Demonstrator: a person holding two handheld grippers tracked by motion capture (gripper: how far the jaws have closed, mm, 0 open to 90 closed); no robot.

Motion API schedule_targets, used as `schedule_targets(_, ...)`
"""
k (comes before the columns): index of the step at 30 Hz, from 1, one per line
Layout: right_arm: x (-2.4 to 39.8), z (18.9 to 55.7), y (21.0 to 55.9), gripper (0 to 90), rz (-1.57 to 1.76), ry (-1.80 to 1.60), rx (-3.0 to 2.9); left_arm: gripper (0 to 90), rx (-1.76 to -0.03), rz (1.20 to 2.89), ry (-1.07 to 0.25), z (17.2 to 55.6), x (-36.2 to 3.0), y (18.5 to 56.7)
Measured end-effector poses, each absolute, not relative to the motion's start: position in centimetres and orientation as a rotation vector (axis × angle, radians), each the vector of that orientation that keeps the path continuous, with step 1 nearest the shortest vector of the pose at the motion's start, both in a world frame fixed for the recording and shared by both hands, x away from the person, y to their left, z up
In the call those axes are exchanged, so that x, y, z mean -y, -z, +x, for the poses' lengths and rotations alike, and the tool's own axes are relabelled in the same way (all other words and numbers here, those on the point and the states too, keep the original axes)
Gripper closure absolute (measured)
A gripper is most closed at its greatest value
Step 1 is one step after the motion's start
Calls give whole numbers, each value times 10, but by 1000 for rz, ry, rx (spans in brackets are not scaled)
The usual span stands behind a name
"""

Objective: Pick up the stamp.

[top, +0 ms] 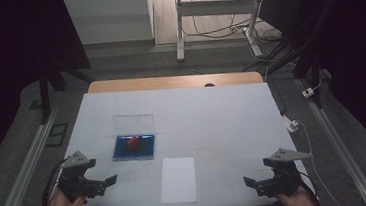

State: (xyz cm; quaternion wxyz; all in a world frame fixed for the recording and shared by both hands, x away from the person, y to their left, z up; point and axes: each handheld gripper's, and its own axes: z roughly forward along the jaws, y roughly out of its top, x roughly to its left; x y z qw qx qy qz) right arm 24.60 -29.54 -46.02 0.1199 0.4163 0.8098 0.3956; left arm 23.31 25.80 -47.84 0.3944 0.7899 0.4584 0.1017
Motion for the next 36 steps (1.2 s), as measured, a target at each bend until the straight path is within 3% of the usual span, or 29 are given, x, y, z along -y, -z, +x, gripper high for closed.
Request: schedule_targets(36, 294, 246, 460, 1, 1206, -1143, -2379, 0, -1122, 2091, -265, 294, -232, 480)
